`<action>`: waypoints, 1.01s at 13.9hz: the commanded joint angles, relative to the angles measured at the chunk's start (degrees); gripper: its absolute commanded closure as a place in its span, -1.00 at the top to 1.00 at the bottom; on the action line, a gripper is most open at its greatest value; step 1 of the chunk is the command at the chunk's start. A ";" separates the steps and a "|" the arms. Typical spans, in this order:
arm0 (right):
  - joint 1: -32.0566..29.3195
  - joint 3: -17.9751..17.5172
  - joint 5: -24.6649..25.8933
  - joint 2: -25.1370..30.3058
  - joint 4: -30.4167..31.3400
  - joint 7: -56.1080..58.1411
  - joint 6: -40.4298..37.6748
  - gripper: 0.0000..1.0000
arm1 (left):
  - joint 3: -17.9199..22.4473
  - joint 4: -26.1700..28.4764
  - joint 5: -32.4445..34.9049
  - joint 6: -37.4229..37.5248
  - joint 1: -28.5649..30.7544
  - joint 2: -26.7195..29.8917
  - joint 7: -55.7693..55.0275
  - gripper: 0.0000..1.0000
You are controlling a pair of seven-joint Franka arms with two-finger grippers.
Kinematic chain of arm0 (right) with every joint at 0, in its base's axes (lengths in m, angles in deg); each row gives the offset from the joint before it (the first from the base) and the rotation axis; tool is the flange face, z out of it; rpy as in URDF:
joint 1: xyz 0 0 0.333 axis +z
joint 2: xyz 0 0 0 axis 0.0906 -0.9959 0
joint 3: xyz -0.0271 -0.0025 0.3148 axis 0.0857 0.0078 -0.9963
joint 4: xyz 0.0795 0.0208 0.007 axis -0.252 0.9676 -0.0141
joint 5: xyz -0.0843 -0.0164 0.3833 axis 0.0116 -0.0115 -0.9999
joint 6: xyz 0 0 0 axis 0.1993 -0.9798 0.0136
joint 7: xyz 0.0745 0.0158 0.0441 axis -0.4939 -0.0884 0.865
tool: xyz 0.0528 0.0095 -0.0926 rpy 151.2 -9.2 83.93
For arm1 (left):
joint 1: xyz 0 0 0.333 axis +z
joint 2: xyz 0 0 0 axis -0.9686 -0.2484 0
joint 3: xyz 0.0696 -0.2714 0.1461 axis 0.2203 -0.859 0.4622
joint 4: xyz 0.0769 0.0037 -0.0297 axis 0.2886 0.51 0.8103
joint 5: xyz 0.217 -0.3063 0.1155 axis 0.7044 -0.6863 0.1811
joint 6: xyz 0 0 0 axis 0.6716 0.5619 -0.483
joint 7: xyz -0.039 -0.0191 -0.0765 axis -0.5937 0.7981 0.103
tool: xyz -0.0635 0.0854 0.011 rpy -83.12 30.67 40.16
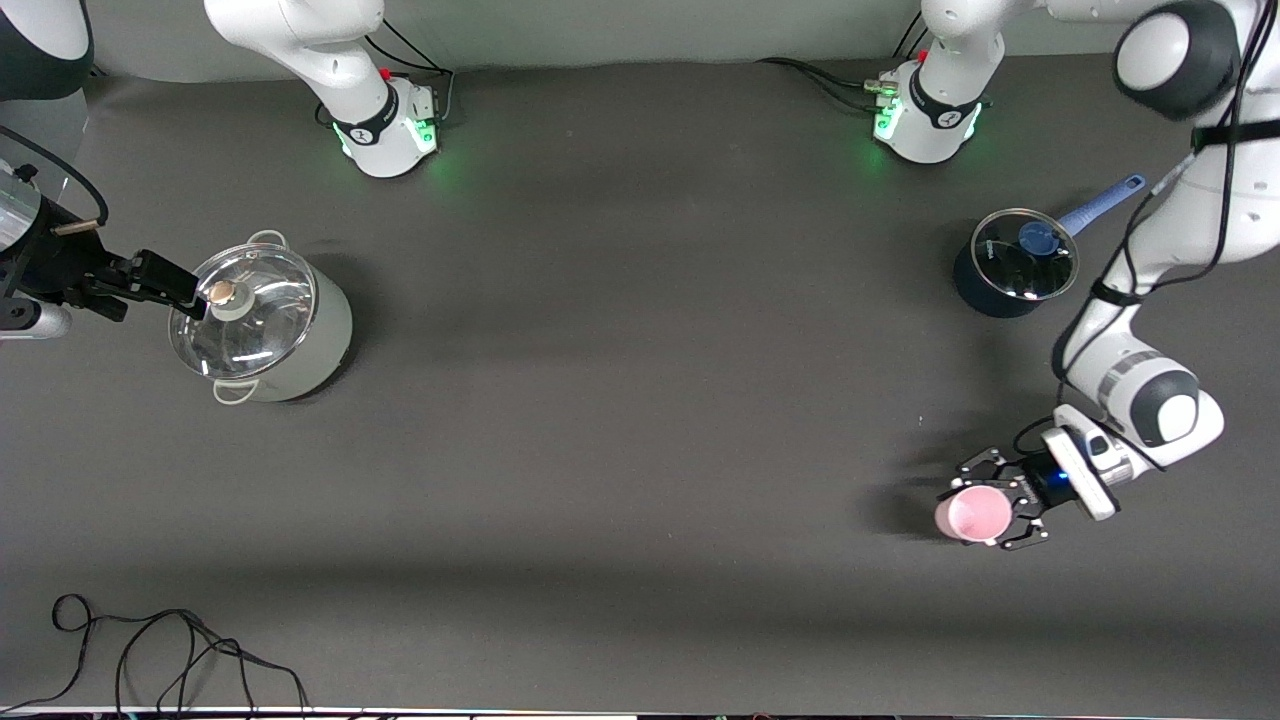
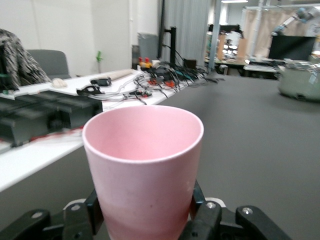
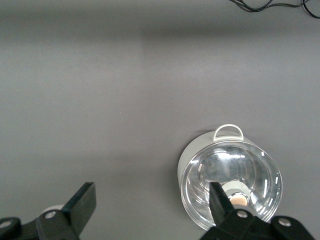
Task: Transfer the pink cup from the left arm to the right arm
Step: 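Lift the pink cup with the left gripper toward the table middle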
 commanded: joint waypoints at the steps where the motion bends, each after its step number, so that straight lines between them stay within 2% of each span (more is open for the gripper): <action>1: 0.42 0.19 0.97 0.51 0.21 -0.47 -0.41 0.99 | -8.89 7.25 -3.82 -9.65 1.43 4.85 -0.12 -0.29; 3: 0.42 0.19 0.97 0.51 0.21 -0.47 -0.41 0.99 | -18.46 7.62 -7.94 -20.70 1.70 4.51 -0.38 -0.30; 5: 0.42 0.19 0.97 0.42 0.21 -0.55 -0.41 0.99 | -28.30 7.88 -9.19 -32.84 1.96 4.51 -0.38 -0.29; 7: 0.42 0.19 0.97 0.51 0.21 -1.52 -0.50 0.99 | -35.88 7.89 -9.89 -40.51 1.96 4.16 -0.82 -0.29; 10: 0.42 0.10 0.44 0.51 0.12 -6.93 -1.64 0.99 | -45.11 7.71 -14.63 -51.31 0.21 4.16 -0.91 -0.29; 11: 0.50 -0.07 0.27 0.51 0.04 -11.15 -1.73 0.99 | -47.23 7.62 -15.34 -54.48 -1.19 4.24 -1.08 -0.28; 14: 2.43 -0.25 -1.75 0.51 -0.14 -23.71 -1.99 0.98 | -51.63 6.84 -18.06 -57.76 -4.80 4.59 -2.22 -0.27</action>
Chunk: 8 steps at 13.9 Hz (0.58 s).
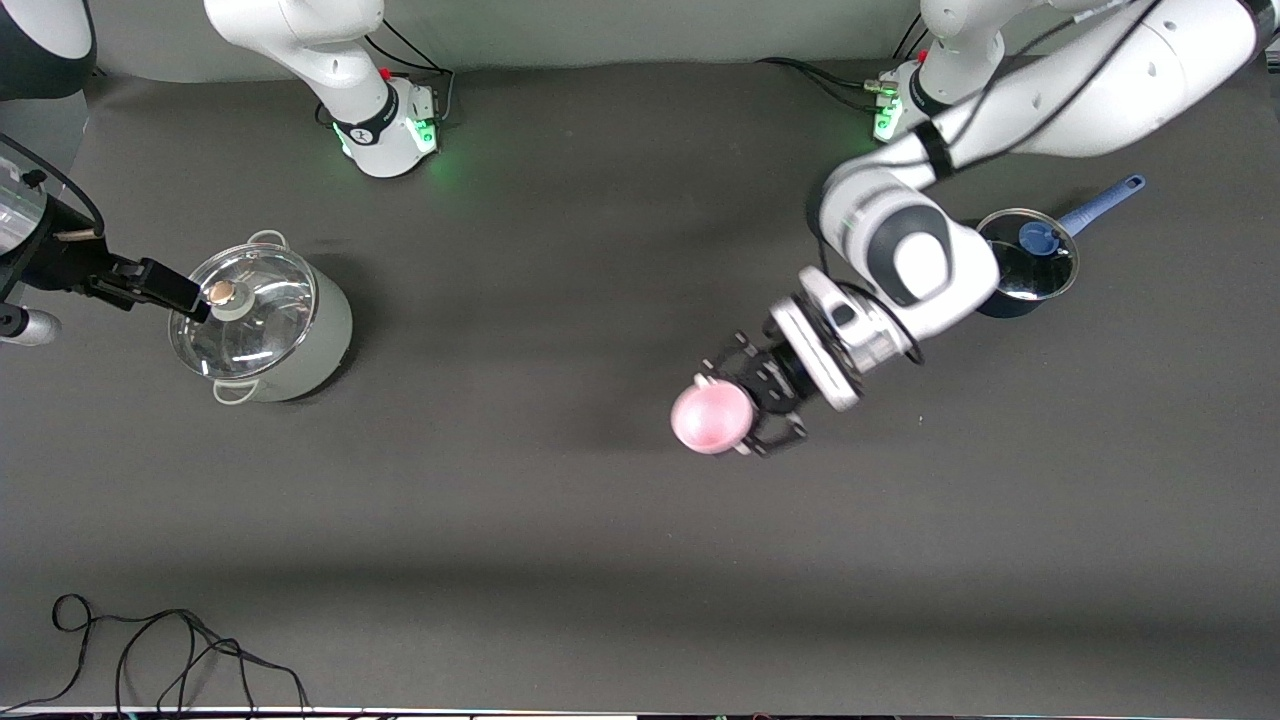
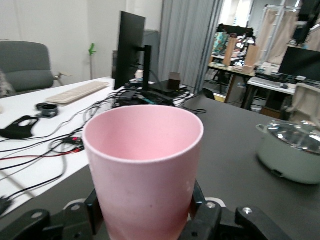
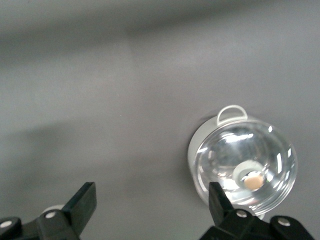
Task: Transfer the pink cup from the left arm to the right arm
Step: 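Lift the pink cup with the left gripper toward the table middle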
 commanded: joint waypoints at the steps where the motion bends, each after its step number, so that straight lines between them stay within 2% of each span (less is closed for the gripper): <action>1: 1.67 -0.01 -2.66 0.42 -0.39 -12.31 -1.58 0.98 | -2.24 -1.21 -1.98 -4.18 -3.89 1.69 -2.71 -0.27; 4: 1.67 -0.01 -11.34 0.25 -0.39 -23.31 -1.67 0.98 | -2.24 -6.38 -1.89 -9.46 -11.27 1.86 -5.26 -0.26; 6: 2.71 -0.01 -15.22 -0.19 -1.27 -29.99 -1.59 0.97 | -1.72 -8.85 -1.98 -10.17 -13.75 1.78 -5.35 -0.26; 8: 6.31 -0.01 -17.52 -1.50 -3.98 -39.29 -1.50 0.96 | -1.63 -10.61 -2.07 -11.83 -15.59 1.51 -5.53 -0.26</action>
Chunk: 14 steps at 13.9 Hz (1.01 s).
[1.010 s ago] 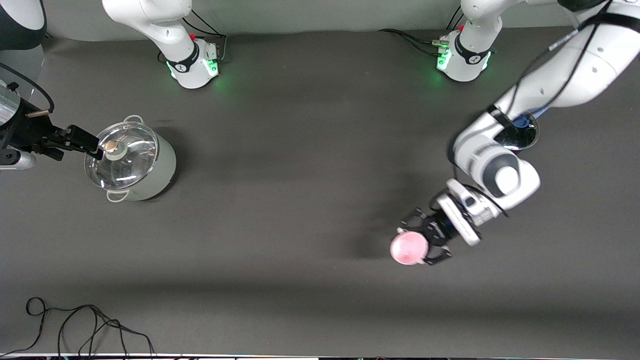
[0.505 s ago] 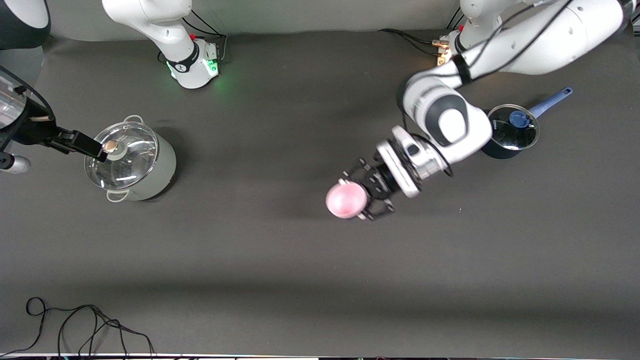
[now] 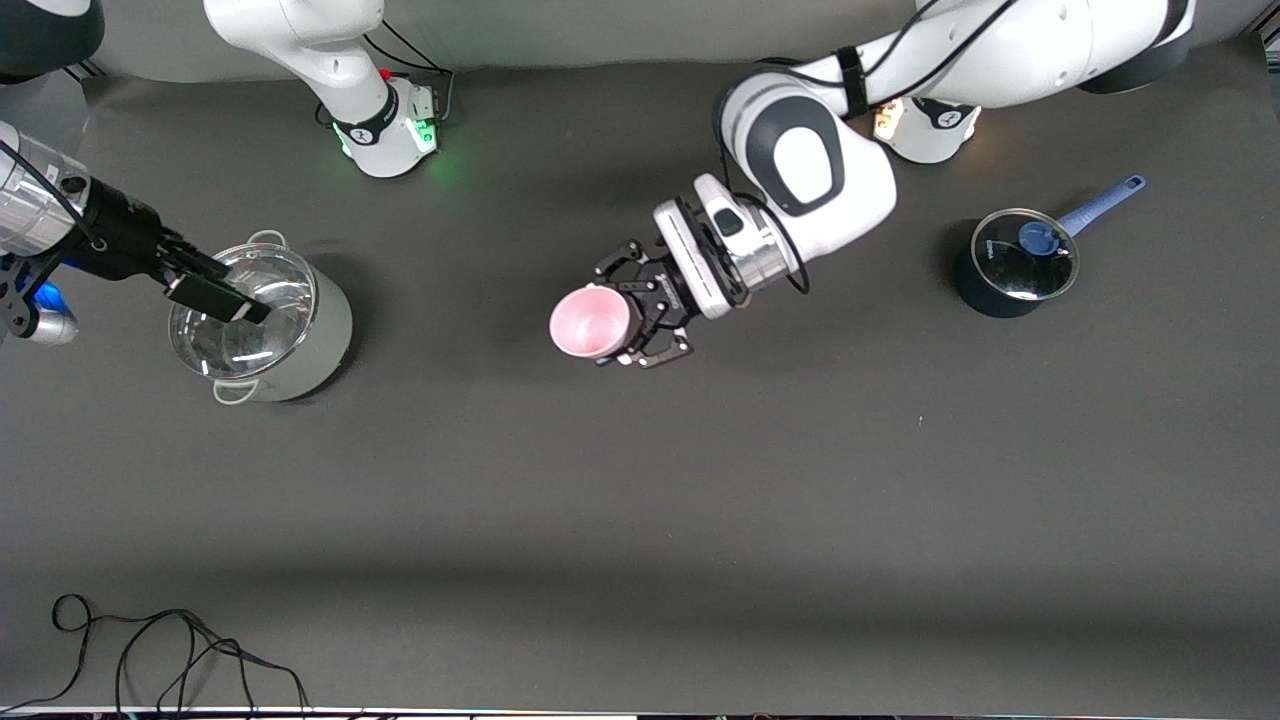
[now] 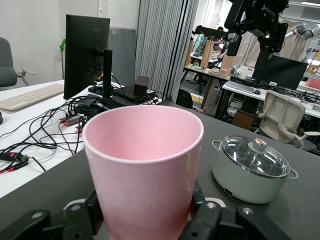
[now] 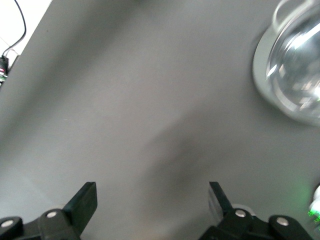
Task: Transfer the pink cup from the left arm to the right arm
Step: 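Lift the pink cup with the left gripper toward the table middle, then hold the cup with the left gripper while the right gripper grasps its rim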
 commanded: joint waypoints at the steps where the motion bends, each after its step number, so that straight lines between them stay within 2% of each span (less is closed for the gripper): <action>1: 5.86 0.32 -2.34 -2.37 -5.29 -12.91 -0.37 0.95 | 1.58 -3.63 -1.59 -2.20 -3.09 1.11 -0.59 -0.26; 4: 12.64 0.32 -2.26 -7.45 -12.66 -27.06 0.16 0.95 | 2.46 -4.25 -1.50 -2.30 -4.06 1.10 -1.55 -0.26; 8: 18.62 0.32 -1.64 -13.88 -19.97 -39.03 2.34 0.93 | 2.81 -4.26 -1.50 -2.39 -4.06 1.10 -1.55 -0.26; 14: 22.67 0.32 -0.42 -22.32 -29.46 -45.74 6.75 0.93 | 3.16 -4.34 -1.33 -2.39 -4.06 1.02 -1.64 -0.26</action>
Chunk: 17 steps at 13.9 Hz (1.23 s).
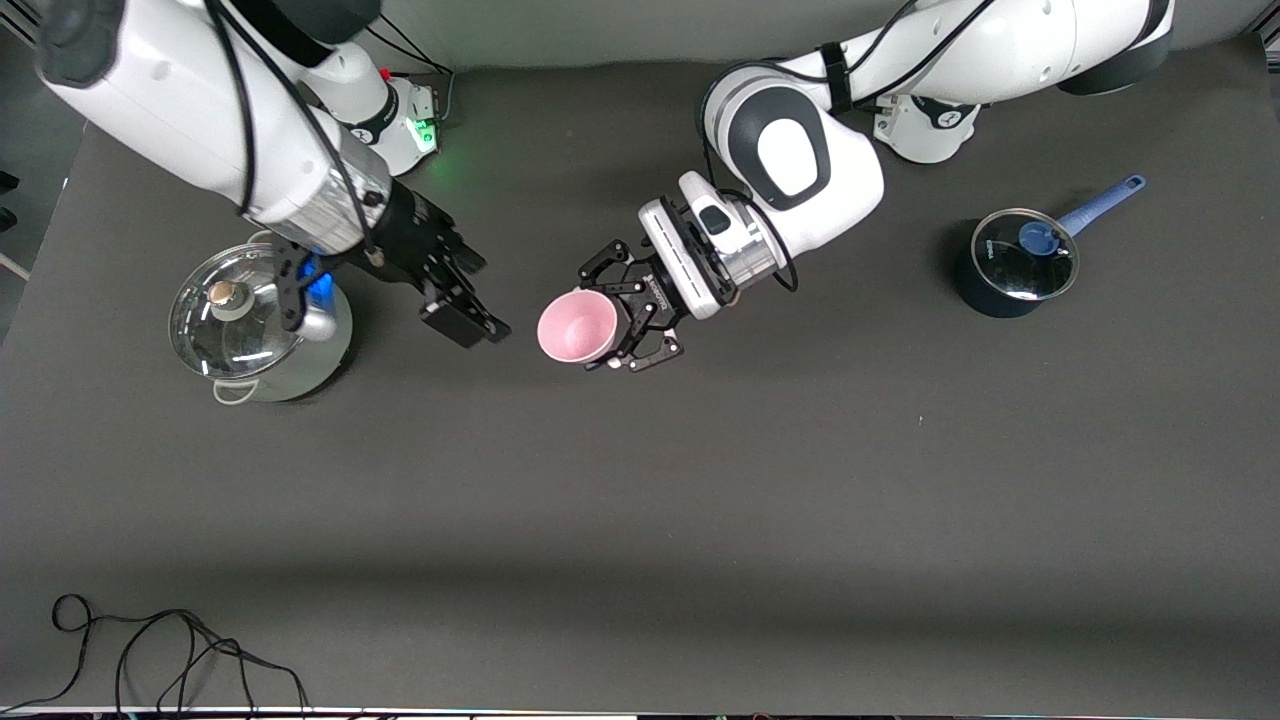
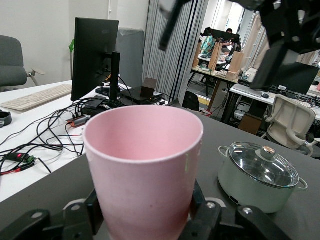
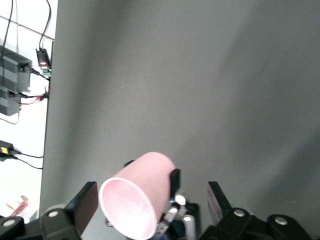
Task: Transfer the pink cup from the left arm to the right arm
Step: 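Hold the cup with the left gripper while the right gripper grasps its rim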
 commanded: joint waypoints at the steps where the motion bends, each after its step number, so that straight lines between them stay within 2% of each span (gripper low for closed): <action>1: 2.26 0.67 1.84 -4.60 -7.03 -2.33 -0.54 0.93 | 1.72 -1.23 -1.29 -0.93 -1.39 1.03 -0.40 -0.26; 4: 5.16 0.67 7.12 -6.54 -8.71 -1.81 0.08 0.93 | 1.90 -1.23 -1.29 -1.02 -1.22 1.11 -0.40 -0.26; 16: 7.89 0.58 8.53 -9.09 -8.10 -1.37 -1.07 0.92 | 1.90 -1.14 -1.29 -1.02 -1.30 1.03 -0.49 -0.25; 17: 8.07 0.67 8.53 -9.26 -8.10 -1.37 -1.07 0.72 | 1.90 -1.14 -1.29 -1.02 -1.30 1.03 -0.49 -0.25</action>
